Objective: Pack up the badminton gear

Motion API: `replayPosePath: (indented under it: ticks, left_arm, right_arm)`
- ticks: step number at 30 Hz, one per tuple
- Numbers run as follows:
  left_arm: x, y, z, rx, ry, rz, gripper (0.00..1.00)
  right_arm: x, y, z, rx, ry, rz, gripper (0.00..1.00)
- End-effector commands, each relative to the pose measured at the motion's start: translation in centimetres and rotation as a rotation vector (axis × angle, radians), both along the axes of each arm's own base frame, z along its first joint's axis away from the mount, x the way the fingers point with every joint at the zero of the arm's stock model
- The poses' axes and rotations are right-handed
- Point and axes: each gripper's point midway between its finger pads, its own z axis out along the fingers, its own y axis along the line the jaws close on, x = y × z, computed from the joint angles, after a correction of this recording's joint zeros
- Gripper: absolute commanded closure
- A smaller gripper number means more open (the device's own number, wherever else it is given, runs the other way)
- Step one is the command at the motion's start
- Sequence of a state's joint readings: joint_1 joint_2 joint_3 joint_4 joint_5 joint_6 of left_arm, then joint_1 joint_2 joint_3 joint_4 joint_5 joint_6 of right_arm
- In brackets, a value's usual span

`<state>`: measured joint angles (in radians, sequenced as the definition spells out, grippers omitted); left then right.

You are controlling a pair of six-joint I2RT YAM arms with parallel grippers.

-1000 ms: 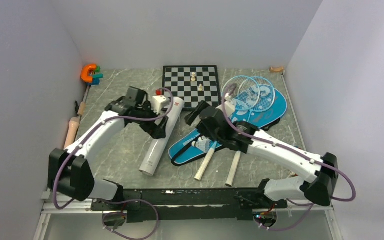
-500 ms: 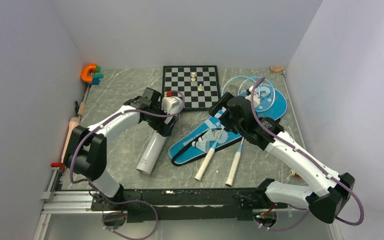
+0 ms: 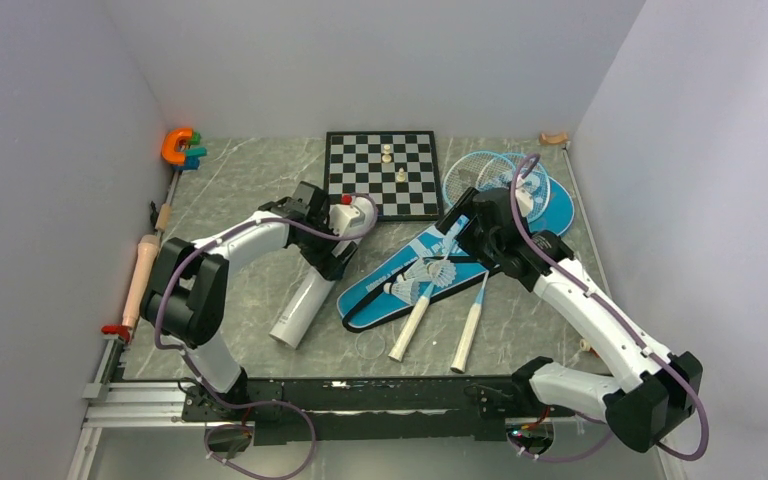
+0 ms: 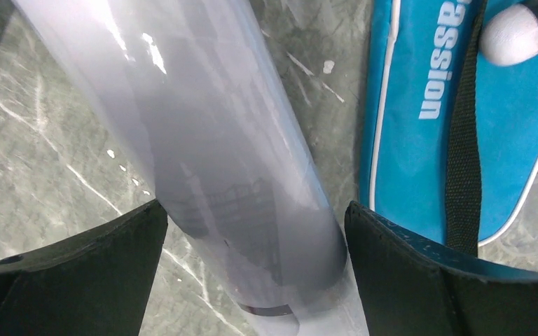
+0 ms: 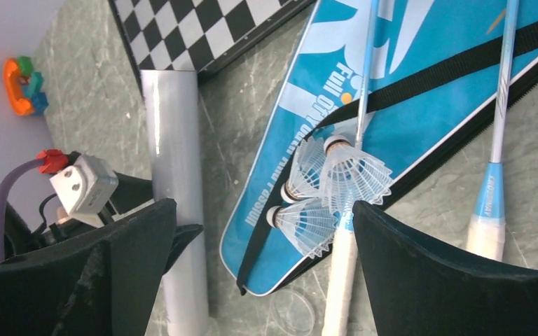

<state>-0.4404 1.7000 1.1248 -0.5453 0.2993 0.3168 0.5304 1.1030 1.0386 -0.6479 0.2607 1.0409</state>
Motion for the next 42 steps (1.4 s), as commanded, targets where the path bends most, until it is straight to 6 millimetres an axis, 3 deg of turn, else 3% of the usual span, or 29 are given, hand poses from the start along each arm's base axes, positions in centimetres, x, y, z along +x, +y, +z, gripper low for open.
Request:
replayPosePath:
  ticks: [1,6,12,14,18,20,29,37,42]
  left_arm:
    - [-1.2,0.2,-0.4,0.005,-0.009,-0.083,0.01]
    - [-2.9,0.6,-2.2,0.028,0.022,-0.107,0.01]
    - [-2.3,0.7,-2.6,0.054,-0.013,-0.098,0.01]
    - [-2.2,0.6,-2.1,0.048,-0.025,-0.103,0.08]
    - [-2.2,0.7,-0.4,0.051,-0.060,-0.119,0.38]
    - [-2.4,1.0,0.9,0.059,-0.088,-0.129,0.47]
    - [-5.5,4.5,5.8,0.154,-0.174,-0.206,0.44]
    - [-10.1,8.1,6.2,0.219,-0.207,-0.270,0.39]
    - [-11.4,8.4,7.2,0.193,-0.253,-0.289,0.39]
  right_arm:
    - [-0.7,0.1,-2.1,-0.014,0.073,0.037,0.02]
    - [-1.5,0.3,-4.1,-0.009,0.141,0.038,0.03]
    - [-1.7,0.0,-3.6,0.003,0.122,0.029,0.03]
    - [-1.8,-0.1,-3.6,-0.002,0.123,0.026,0.04]
    - [-2.0,-0.2,-4.0,-0.003,0.144,0.019,0.06]
    - [-2.1,-0.1,-4.2,0.002,0.155,0.014,0.09]
    - [-3.1,0.4,-6.0,0.072,0.219,-0.022,0.15]
    - [-1.9,0.5,-7.4,0.111,0.222,-0.109,0.27]
    - [-0.1,0.6,-8.1,0.101,0.211,-0.160,0.33]
